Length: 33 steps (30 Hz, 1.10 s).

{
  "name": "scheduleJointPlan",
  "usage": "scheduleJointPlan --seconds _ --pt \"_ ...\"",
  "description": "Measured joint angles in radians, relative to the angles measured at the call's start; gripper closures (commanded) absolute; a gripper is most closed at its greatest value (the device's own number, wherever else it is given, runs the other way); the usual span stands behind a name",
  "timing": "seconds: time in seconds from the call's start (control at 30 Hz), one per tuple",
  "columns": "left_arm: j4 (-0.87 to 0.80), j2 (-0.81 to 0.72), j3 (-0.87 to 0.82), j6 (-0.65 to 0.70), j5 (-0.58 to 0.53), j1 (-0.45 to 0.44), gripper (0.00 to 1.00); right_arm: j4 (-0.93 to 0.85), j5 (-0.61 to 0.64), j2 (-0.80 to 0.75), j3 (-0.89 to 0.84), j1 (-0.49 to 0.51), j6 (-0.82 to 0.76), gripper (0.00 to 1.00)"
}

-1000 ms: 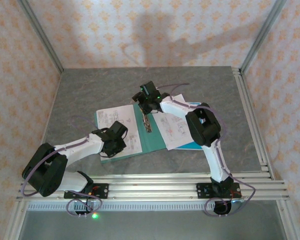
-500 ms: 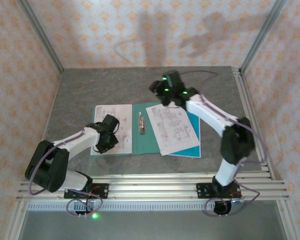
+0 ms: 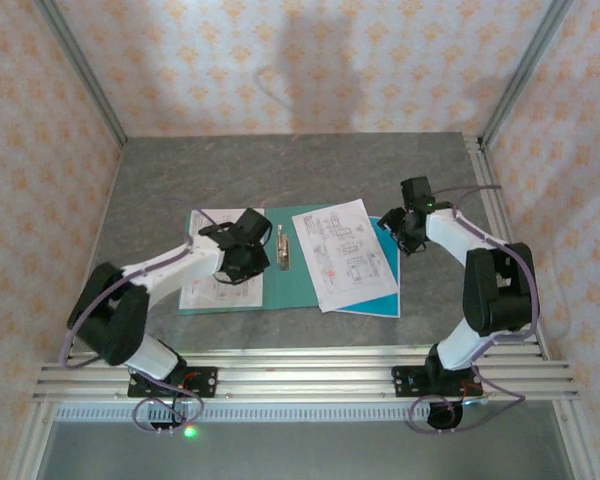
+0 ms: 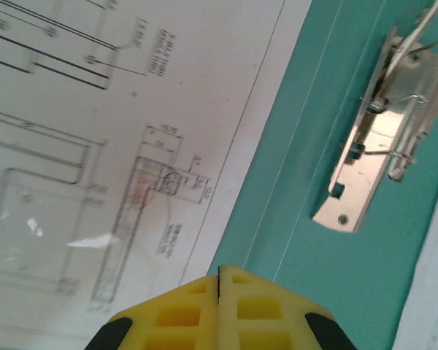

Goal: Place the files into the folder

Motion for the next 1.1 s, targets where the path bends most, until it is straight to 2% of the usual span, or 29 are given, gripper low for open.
scheduleJointPlan --seconds 0.23,0.37,0.7,0.83,0.97,1.1 --pt "0.046 0.178 0.051 -0.004 0.020 -0.012 1.00 0.036 -0.048 0.074 -0.031 -0.005 0.002 0.29" --pt "0.058 0.189 0.064 -0.004 0.020 -0.019 1.00 0.058 -0.067 0.095 -0.012 0.006 0.017 0.29" --pt "0.061 0.193 0.067 -0.004 0.008 -0.032 1.00 0.120 -0.067 0.116 0.010 0.108 0.069 0.29" --pt "0.038 0.166 0.093 -0.007 0.000 -0.077 0.99 0.120 -0.073 0.109 0.010 0.111 0.064 0.28" --pt "0.019 0.120 0.163 -0.026 -0.010 -0.151 0.86 0.104 -0.078 0.071 0.010 0.112 0.042 0.27" --pt "0.020 0.116 0.223 -0.040 -0.019 -0.205 0.92 0.061 -0.078 0.026 0.041 0.111 -0.005 0.28"
